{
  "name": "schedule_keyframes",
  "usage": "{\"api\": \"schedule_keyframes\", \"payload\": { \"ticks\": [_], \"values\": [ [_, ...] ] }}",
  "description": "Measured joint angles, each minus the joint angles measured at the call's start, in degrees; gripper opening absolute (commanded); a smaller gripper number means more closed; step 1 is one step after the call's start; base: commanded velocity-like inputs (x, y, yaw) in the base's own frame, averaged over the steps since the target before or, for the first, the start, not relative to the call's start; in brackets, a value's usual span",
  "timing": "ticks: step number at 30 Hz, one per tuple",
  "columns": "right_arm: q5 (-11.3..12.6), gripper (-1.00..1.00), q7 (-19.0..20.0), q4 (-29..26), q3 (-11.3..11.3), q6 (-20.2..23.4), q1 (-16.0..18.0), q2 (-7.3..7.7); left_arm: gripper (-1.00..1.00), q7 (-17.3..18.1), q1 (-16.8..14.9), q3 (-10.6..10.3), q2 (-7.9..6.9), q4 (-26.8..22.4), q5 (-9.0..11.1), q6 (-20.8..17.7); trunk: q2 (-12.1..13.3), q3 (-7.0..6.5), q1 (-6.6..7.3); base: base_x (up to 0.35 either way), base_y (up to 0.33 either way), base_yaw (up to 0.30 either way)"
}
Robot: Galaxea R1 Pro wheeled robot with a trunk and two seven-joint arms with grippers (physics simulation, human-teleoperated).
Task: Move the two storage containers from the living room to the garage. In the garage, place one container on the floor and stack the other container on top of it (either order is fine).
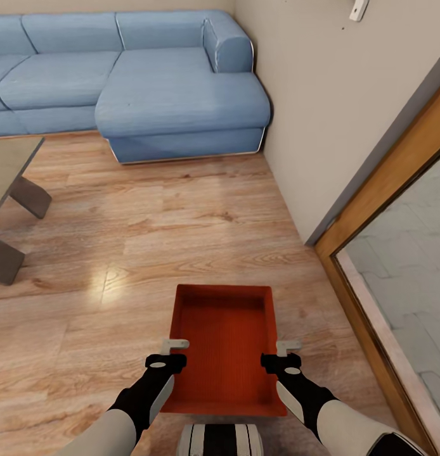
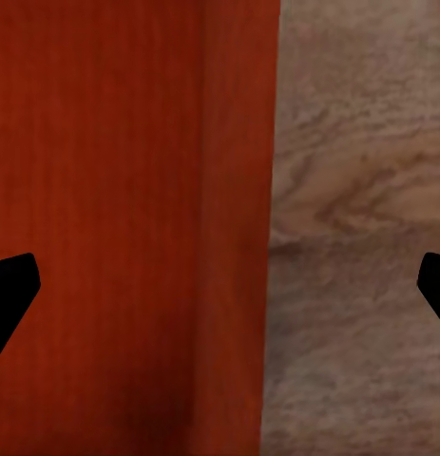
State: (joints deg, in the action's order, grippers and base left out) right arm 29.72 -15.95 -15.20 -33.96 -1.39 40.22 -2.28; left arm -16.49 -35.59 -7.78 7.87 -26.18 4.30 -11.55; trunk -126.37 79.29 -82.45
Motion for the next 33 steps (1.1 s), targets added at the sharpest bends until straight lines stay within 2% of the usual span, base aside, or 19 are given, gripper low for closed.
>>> {"api": "schedule_keyframes", "payload": {
  "ticks": [3,33],
  "values": [
    [0.02,1.00,0.00,0.00,0.00,-0.02,0.00,0.05,1.00,0.00,0.00,0.00,0.00,0.00,0.00,0.00,-1.20,0.54,-0.66,0.000,0.000,0.000],
    [-0.06,1.00,-0.03,-0.02,0.00,-0.71,0.00,-0.05,1.00,-0.51,0.00,-0.13,-0.14,-0.35,-0.40,-0.25,-1.22,0.54,-0.66,0.000,0.000,0.000]
  ]
}}
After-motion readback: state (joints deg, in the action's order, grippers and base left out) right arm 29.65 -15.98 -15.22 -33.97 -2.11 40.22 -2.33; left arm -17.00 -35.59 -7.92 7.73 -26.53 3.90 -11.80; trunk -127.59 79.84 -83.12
